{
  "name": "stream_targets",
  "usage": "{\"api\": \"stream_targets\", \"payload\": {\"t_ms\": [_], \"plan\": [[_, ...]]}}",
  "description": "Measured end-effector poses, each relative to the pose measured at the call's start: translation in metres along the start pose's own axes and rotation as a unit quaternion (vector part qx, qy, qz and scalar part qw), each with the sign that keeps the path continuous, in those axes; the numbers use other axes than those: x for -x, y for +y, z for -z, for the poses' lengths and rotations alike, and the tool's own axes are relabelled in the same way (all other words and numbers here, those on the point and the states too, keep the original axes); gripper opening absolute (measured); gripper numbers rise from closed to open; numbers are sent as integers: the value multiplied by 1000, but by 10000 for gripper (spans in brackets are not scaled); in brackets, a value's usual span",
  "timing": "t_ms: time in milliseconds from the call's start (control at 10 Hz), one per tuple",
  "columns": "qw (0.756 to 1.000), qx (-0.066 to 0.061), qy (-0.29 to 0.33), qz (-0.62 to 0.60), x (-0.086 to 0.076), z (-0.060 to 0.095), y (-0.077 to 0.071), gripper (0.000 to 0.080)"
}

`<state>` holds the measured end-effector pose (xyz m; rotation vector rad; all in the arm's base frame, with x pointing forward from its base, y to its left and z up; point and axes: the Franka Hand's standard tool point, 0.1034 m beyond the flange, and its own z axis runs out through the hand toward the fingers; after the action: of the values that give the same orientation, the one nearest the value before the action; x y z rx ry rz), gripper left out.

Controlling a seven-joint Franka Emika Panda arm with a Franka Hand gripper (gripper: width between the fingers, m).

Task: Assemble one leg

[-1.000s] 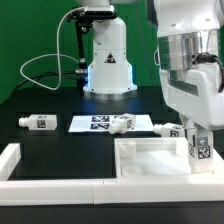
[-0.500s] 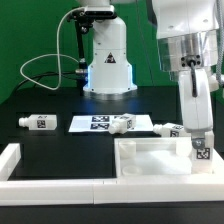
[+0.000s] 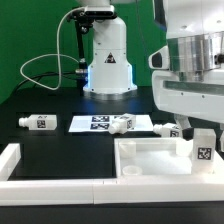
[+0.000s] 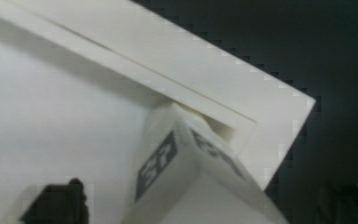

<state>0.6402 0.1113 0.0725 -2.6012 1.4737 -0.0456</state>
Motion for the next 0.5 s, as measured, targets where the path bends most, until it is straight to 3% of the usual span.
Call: {"api": "stream_targets", "payload": {"t_ms": [200,400,500], "plan": [[996,0,0,94,0,0,0,648],[956,14,8,292,1,-1,0,648],[964,12,6,264,2,-1,0,648]]}}
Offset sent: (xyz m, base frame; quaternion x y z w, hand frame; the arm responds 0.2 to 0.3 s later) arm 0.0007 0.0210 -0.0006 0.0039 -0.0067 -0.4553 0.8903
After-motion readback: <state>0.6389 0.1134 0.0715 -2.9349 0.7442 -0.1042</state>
